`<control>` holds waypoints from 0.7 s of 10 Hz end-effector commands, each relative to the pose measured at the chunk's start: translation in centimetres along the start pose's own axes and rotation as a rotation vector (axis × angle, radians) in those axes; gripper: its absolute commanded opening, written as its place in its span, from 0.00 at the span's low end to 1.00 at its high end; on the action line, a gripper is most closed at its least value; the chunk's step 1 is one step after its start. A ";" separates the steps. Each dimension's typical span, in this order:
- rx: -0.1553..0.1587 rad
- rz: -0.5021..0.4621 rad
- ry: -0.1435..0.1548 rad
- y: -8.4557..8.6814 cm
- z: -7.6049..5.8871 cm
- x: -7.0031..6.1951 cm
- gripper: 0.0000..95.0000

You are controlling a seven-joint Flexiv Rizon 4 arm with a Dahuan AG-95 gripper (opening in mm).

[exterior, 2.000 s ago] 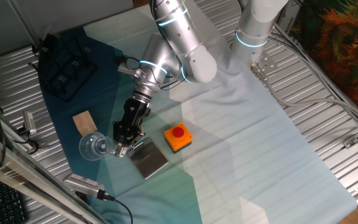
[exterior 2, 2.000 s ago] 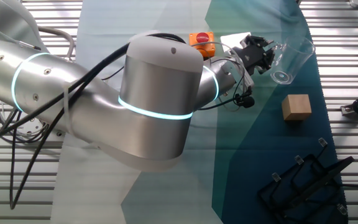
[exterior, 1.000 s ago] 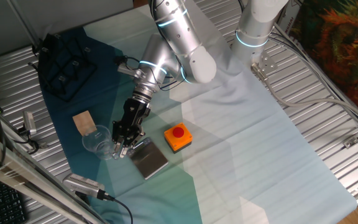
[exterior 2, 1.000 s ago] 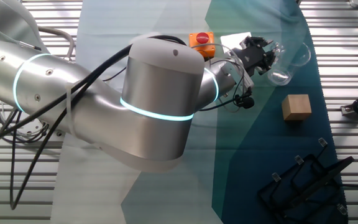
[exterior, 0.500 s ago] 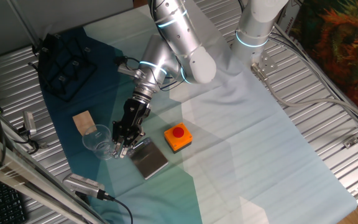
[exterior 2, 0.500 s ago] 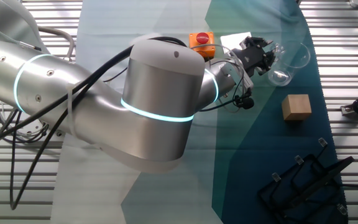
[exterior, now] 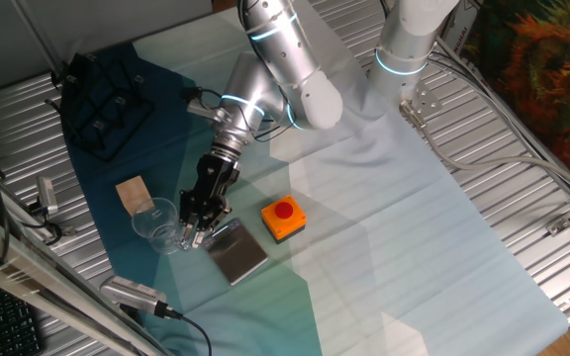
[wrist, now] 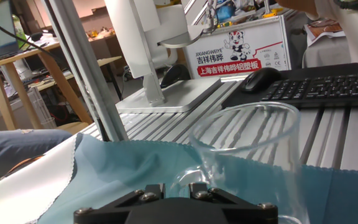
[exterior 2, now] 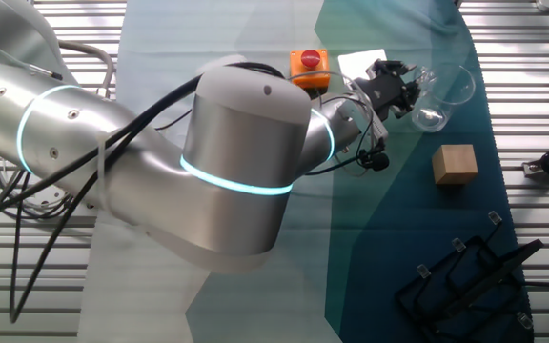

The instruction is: Take the cup off the cup rack

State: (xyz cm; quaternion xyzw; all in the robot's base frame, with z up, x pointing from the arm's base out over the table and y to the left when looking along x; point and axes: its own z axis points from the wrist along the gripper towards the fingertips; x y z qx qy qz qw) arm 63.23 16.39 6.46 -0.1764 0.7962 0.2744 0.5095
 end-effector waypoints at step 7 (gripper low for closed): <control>0.033 -0.004 0.067 -0.4 -0.9 1.7 0.20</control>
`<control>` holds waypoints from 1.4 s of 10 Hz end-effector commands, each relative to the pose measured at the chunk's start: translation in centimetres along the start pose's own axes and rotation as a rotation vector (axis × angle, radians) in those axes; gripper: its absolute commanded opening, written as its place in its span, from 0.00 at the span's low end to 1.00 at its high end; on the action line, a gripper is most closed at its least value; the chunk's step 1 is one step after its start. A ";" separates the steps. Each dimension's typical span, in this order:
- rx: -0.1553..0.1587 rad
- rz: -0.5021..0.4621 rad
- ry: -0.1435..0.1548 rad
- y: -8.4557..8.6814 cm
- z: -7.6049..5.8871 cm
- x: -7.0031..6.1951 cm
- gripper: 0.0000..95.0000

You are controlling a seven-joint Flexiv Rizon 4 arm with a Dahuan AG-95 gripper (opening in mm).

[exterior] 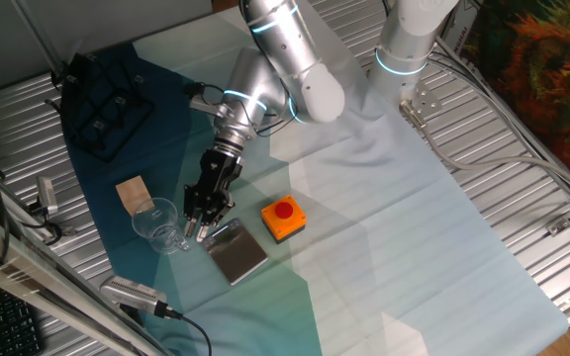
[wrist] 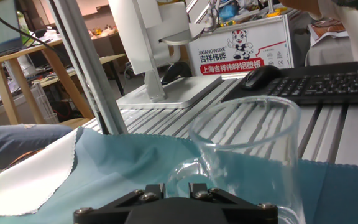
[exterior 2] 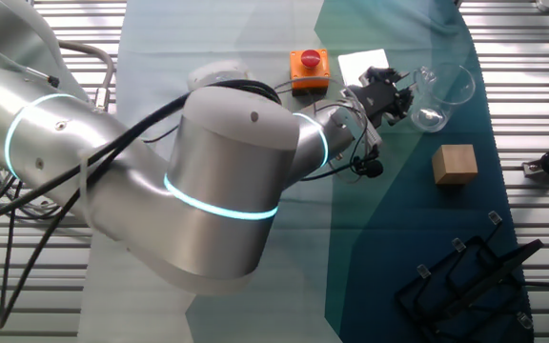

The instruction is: Take the cup off the cup rack

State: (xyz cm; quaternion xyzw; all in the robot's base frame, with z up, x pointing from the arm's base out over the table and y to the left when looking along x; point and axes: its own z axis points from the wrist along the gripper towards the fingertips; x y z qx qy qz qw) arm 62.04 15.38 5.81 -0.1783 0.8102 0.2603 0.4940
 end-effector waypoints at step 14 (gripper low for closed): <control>0.164 0.007 0.486 1.4 -6.7 7.5 0.20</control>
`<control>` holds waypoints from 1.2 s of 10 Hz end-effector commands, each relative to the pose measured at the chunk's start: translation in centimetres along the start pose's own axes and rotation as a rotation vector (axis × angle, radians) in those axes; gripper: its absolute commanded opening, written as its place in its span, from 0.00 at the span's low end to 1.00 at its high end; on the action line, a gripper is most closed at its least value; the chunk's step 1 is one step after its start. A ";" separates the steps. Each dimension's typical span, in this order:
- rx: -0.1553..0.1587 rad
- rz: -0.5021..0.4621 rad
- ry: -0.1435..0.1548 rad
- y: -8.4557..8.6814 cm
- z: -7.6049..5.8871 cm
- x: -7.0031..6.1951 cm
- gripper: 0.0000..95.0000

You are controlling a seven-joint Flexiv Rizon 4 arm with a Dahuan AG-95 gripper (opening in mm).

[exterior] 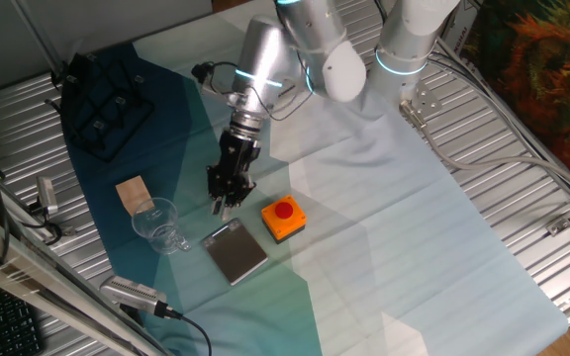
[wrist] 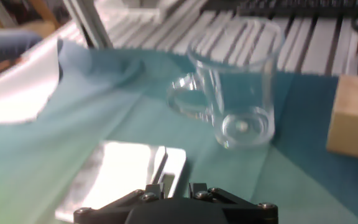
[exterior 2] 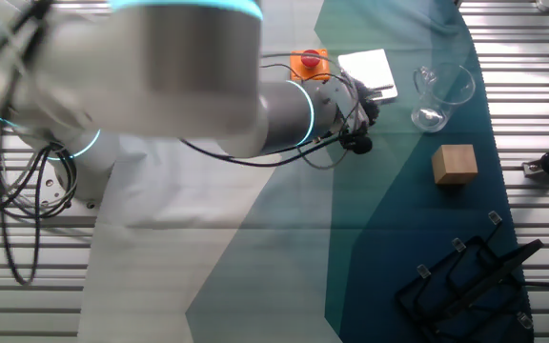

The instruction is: Take the cup off the cup rack

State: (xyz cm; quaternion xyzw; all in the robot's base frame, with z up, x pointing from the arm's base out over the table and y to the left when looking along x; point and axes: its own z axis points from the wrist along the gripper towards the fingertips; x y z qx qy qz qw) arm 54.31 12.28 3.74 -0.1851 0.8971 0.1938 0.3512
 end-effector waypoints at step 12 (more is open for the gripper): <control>0.257 0.154 0.728 1.0 -7.4 5.3 0.20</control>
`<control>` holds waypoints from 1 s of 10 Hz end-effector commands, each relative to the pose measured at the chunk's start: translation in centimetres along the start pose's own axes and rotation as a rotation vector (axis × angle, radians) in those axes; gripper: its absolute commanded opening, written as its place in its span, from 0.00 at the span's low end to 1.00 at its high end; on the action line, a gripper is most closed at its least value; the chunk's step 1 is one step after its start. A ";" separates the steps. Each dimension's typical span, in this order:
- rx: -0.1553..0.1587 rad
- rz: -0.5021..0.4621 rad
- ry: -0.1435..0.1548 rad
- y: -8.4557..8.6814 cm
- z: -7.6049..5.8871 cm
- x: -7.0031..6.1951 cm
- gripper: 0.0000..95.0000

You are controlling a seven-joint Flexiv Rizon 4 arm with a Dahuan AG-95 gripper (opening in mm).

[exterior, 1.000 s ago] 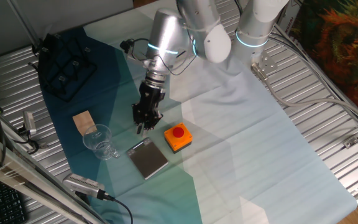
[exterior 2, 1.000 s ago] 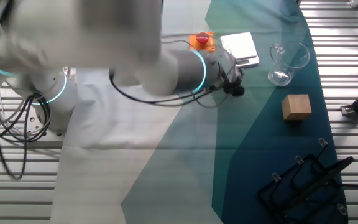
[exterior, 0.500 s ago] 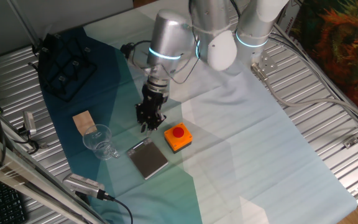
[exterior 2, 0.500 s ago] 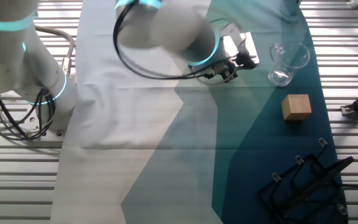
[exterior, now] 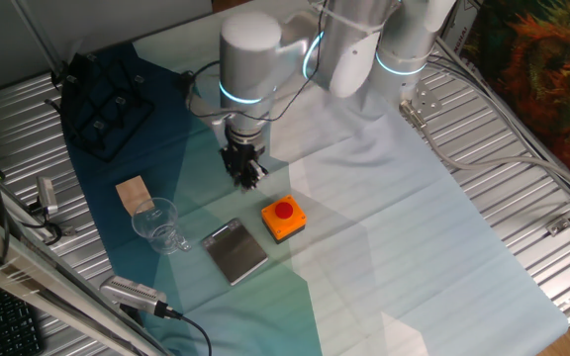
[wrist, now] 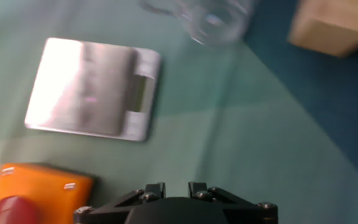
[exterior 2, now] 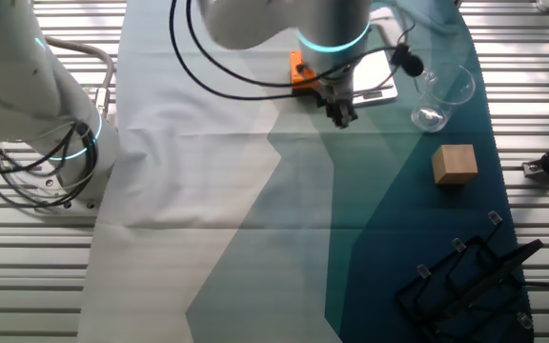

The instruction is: Take the cup off the cup rack

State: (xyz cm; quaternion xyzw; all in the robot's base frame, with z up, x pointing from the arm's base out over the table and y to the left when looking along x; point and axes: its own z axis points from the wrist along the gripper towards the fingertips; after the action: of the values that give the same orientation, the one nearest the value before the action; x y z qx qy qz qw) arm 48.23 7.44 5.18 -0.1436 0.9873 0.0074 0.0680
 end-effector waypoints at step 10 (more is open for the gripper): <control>-0.045 0.059 0.070 2.9 -2.4 1.7 0.20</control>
State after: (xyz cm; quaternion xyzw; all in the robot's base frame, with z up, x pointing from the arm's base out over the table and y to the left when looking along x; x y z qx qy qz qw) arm 45.14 9.45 8.49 -0.1152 0.9926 0.0239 0.0314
